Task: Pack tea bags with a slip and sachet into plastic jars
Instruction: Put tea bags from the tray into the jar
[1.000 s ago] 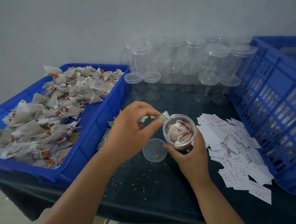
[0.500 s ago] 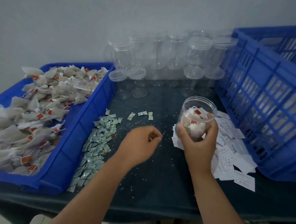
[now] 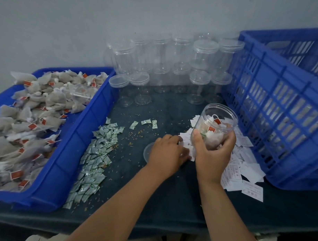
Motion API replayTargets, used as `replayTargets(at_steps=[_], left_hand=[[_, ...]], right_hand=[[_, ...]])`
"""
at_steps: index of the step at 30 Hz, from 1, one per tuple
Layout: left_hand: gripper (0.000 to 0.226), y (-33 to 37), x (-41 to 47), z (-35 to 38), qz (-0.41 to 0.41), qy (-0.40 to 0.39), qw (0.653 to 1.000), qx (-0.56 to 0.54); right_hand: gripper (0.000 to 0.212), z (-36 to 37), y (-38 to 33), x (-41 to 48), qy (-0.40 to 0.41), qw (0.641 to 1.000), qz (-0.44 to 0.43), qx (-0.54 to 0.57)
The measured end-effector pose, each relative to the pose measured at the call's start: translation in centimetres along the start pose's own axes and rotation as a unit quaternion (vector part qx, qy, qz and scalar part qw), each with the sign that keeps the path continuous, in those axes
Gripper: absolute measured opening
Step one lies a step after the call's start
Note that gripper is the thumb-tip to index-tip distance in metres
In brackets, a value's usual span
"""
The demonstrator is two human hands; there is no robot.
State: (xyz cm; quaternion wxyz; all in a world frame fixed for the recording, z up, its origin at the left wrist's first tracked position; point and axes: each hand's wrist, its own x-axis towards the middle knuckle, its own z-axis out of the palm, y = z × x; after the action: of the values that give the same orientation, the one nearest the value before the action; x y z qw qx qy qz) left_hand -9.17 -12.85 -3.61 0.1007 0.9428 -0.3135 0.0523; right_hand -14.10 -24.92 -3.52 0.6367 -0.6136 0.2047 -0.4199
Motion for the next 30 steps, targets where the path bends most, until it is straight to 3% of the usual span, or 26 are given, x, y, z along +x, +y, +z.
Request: replayTargets(at_steps=[4,8,11,13,16,18,20,22,25,28,30], left_hand=[[0.027,0.0,-0.1,-0.3,0.040,-0.003,0.997,0.060],[0.023,-0.1,-1.1,-0.5,-0.055,0.095,0.991,-0.082],[0.018,-0.3,-1.6,-2.1,-0.174,0.128,0.937,-0.276],[0.003,-0.9,-1.6,-3.5,-0.224,0.149,0.896,-0.353],[0.011,-2.5,-1.9,-6.6,-0.255,0.231,0.845,-0.410],[0.010,-3.0,-2.4,-9.4,-0.222,0.296,0.820,-0.436],[0.010,-3.0,-2.8,-11.7,-0.139,0.352,0.847,-0.374],[0.013,-3.0,-3.0,-13.3,-0.021,0.367,0.900,-0.234],[0.020,-3.0,-3.2,-14.0,0.098,0.234,0.965,-0.071],[0.036,-2.5,-3.6,-13.0,0.088,0.051,0.994,-0.038],[0.051,-2.6,-3.9,-12.1,0.068,0.009,0.997,-0.044]], right_hand=[[0.064,-0.1,-0.1,0.1,0.001,1.000,0.001,0.007],[0.069,-0.1,-0.1,0.0,-0.006,1.000,0.013,0.016],[0.071,0.0,-0.2,-0.1,-0.031,0.999,0.018,0.024],[0.070,0.0,-0.1,-0.2,-0.062,0.998,0.016,0.029],[0.075,0.2,-0.1,-0.6,-0.148,0.988,0.023,0.023],[0.078,0.3,0.0,-1.0,-0.217,0.976,0.011,-0.001],[0.081,0.5,0.1,-1.6,-0.269,0.963,-0.003,-0.020],[0.081,0.7,0.1,-2.1,-0.291,0.956,-0.022,-0.032],[0.083,0.8,-0.1,-2.6,-0.297,0.952,-0.052,-0.047],[0.083,0.6,-0.3,-2.6,-0.299,0.952,-0.057,-0.045],[0.081,0.6,-0.4,-2.5,-0.297,0.952,-0.060,-0.052]])
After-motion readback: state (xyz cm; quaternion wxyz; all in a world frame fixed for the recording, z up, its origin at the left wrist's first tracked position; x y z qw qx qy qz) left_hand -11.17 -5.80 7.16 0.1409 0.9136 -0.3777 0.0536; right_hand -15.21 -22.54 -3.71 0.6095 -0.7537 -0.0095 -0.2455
